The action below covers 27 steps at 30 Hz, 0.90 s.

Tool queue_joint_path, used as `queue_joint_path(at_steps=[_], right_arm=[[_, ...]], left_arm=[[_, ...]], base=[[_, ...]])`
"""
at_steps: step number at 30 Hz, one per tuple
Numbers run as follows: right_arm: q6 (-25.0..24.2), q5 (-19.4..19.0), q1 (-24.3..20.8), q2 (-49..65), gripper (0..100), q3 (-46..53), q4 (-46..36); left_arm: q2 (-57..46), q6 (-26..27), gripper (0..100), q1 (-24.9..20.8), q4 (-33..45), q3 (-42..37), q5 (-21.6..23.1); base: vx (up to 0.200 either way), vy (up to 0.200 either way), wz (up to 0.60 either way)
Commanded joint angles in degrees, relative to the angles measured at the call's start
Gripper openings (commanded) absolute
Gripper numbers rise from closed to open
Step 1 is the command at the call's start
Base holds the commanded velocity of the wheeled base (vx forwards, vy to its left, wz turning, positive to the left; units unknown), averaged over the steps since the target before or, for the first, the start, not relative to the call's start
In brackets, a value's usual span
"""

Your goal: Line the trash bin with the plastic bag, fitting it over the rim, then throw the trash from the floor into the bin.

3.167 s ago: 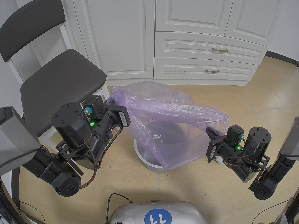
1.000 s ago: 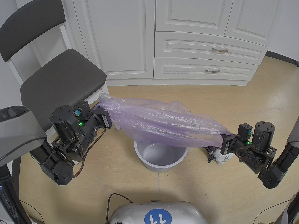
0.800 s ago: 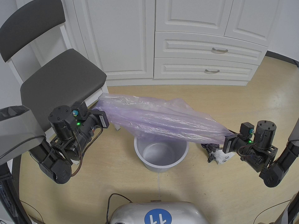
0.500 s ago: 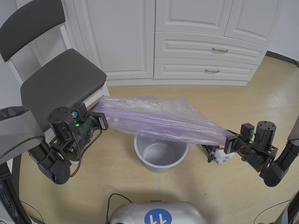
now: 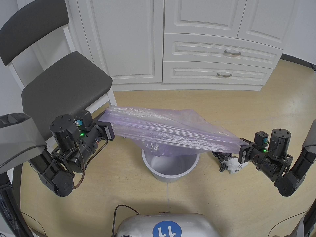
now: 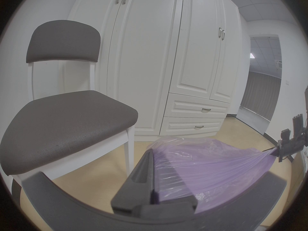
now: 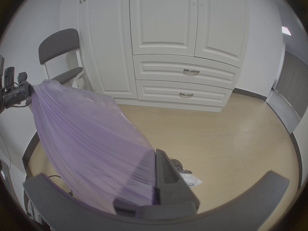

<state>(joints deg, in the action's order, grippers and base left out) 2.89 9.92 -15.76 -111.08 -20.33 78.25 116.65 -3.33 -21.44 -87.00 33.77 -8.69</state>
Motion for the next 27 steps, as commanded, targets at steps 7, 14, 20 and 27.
queue_joint_path(at_steps=[7, 14, 20, 27], right_arm=[[0.1, 0.2, 0.1, -0.2, 0, 0.0, 0.5], [0.0, 0.3, -0.4, 0.6, 0, 0.1, 0.9], [0.0, 0.3, -1.0, 1.0, 0, -0.1, 1.0], [-0.1, 0.4, -2.1, 0.9, 0, 0.1, 3.9]], left_arm=[[-0.1, -0.1, 0, -0.4, -0.4, 0.1, -0.3], [-0.3, 0.0, 0, -1.1, -0.7, 0.2, -0.4], [-0.3, -0.1, 0, -4.5, -0.7, 0.4, -1.2], [0.0, -0.1, 0, -7.8, -0.7, 0.9, -4.2]], base=[[0.000, 0.000, 0.00], [0.000, 0.000, 0.00], [0.000, 0.000, 0.00], [0.000, 0.000, 0.00]])
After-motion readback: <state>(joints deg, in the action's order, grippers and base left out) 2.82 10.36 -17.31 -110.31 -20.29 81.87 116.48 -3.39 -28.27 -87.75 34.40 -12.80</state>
